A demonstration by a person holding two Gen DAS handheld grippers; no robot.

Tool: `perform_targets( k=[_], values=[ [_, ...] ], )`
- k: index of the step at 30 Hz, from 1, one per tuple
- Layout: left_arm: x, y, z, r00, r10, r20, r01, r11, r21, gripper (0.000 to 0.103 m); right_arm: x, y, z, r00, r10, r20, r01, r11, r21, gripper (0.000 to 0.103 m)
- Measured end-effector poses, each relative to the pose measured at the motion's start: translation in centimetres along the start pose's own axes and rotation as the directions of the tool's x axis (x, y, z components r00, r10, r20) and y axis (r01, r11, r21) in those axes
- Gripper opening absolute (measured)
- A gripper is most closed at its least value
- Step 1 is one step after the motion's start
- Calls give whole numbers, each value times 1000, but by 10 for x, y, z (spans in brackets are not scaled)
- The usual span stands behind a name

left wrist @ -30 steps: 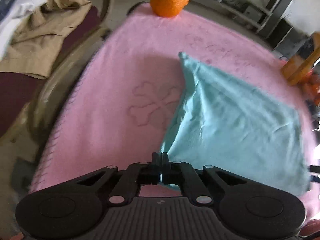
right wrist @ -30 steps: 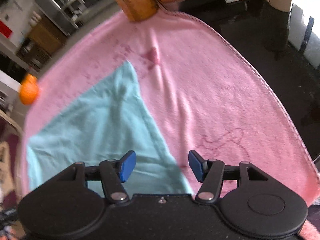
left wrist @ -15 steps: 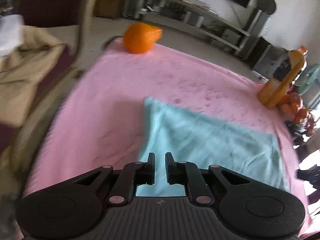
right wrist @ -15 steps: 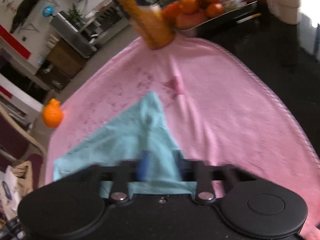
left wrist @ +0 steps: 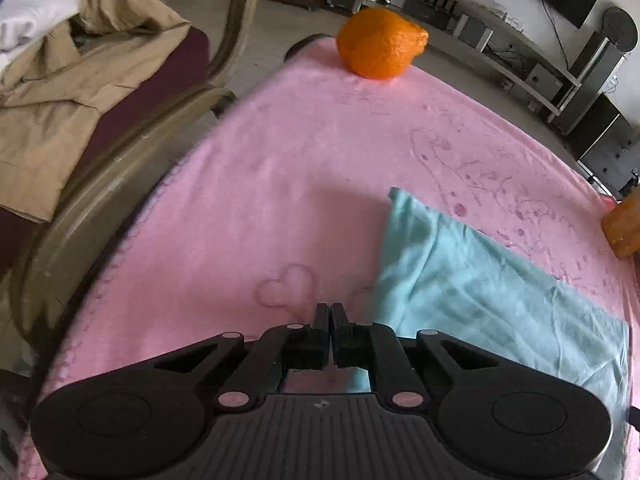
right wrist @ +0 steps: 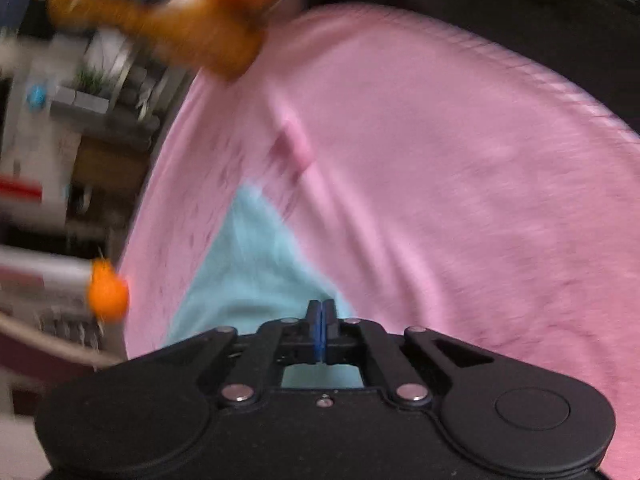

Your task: Fold clothes

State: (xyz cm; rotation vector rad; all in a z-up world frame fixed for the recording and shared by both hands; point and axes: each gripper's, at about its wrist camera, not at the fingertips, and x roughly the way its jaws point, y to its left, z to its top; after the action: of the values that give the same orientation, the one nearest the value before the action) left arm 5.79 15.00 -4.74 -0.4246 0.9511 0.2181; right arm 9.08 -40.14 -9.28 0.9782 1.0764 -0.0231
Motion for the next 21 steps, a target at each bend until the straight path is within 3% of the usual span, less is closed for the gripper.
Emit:
perform_targets(
  k=[2,5,9,12,16,19,21],
  values=[
    [-5,4,-2,1000,19,7,-19,1000,4,8,-14,-11,0,999,-24,42,22,999,36,2],
    [-23,8,-8,999,13,33,-13,1000,1,6,-33,-14,-8,997,-34,71,32,999,24,15],
    [-48,1,-11,990,-94,101,91,995,35,7,-57,-4,-20,993,27,113,-19,997,-78,16],
    [-42,-18,-9,982,-146,121,138,988,74,7,-54,7,-20,992,67,104,-54,991,-126,16],
    [-11,-39,-2,988,-118,102,111,991,76,7,-21,26,-15,994,98,45,-91,987,-132,16],
    [9,-35,1,995,-61,77,60,998,12,7,5,41,-15,993,117,-3,-117,985,-124,16],
    [16,-24,1,997,-36,72,38,999,-30,12,18,41,-15,994,105,-16,-106,990,-97,15]
  ],
)
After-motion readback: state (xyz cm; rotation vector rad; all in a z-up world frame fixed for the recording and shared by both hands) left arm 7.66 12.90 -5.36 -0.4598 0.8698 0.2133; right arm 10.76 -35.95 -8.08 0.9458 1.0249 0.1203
